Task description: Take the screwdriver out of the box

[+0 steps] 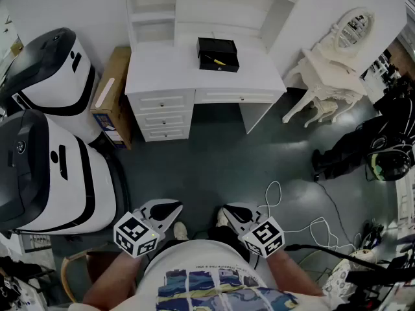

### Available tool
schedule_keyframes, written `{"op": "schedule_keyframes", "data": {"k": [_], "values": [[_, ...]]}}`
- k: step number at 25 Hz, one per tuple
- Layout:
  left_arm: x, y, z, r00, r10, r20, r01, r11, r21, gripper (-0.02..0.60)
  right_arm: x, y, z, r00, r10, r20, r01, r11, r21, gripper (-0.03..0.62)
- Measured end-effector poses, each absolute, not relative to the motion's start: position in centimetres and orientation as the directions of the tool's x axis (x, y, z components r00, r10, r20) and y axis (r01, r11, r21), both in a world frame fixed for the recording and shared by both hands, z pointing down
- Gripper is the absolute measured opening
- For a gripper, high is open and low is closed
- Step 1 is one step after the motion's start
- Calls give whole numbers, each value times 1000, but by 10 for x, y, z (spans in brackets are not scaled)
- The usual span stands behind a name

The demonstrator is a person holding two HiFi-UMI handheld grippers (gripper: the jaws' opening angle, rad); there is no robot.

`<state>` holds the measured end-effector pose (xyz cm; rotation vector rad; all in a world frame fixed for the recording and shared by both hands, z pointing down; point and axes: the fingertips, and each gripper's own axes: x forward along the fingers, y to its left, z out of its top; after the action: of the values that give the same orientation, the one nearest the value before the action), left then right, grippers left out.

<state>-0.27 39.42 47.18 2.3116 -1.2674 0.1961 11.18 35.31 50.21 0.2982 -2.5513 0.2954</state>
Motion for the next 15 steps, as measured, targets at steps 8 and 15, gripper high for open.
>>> {"op": "schedule_keyframes", "data": {"k": [8,15], "values": [[40,349,464,588,-718,373,-809,-529,257,12,143,315,498,-829,-206,520,-325,934,-148,23],[73,295,458,576,-722,383,-818,-515,258,12,173,259,503,-839,-191,510,-309,938,-157,23]]}}
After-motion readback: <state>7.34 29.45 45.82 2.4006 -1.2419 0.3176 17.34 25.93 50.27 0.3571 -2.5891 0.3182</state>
